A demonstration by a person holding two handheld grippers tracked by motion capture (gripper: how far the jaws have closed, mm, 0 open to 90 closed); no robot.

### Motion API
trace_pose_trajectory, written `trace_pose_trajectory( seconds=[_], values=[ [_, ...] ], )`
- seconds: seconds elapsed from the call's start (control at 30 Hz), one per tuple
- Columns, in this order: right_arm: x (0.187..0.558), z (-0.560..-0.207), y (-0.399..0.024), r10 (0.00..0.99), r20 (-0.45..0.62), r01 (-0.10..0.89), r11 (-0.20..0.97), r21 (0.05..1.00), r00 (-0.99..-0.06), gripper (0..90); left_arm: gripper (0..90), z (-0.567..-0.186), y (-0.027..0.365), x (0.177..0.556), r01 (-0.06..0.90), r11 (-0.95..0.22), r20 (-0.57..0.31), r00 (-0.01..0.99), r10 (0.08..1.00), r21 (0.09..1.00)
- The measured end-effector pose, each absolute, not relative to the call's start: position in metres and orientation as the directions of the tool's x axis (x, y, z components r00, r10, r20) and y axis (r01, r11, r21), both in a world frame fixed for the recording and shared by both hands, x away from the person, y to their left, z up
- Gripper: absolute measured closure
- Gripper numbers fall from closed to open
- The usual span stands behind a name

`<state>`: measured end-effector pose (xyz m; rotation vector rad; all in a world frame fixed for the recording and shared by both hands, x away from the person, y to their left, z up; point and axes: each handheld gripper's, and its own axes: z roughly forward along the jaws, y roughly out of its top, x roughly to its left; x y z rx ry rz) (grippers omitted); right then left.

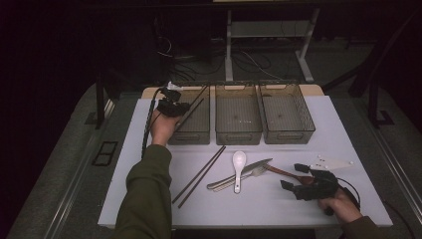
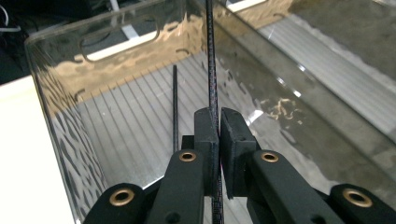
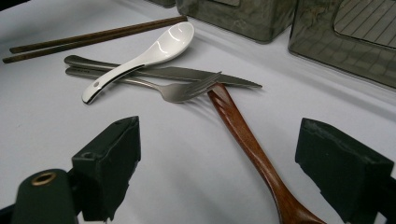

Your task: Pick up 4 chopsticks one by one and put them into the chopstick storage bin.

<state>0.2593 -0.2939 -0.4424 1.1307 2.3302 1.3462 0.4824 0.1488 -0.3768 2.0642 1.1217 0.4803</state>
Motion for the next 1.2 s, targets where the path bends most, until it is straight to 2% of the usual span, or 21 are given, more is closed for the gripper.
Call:
trace_pose_trajectory(
  seconds=[0.27, 0.33, 0.7, 1.2],
  values=[
    [0.259, -0.442, -0.294, 0.712, 0.177, 0.509, 0.284, 0.813, -0.68, 13.9, 83.9, -0.386, 0.147, 0.488, 0.633, -0.357, -0.013, 0.502, 0.864, 0.687],
    [0.259, -0.442, -0.294, 0.711, 0.177, 0.508, 0.284, 0.813, -0.681, 13.9, 75.8, -0.386, 0.148, 0.488, 0.641, -0.348, -0.02, 0.493, 0.87, 0.685],
    [0.259, -0.442, -0.294, 0.713, 0.177, 0.509, 0.284, 0.813, -0.679, 13.9, 62.0, -0.374, 0.15, 0.481, 0.599, -0.363, -0.002, 0.52, 0.854, 0.714],
    [0.259, -0.443, -0.293, 0.715, 0.175, 0.509, 0.284, 0.812, -0.677, 13.9, 45.8, -0.345, 0.151, 0.455, 0.526, -0.363, -0.039, 0.606, 0.795, 0.769]
  ],
)
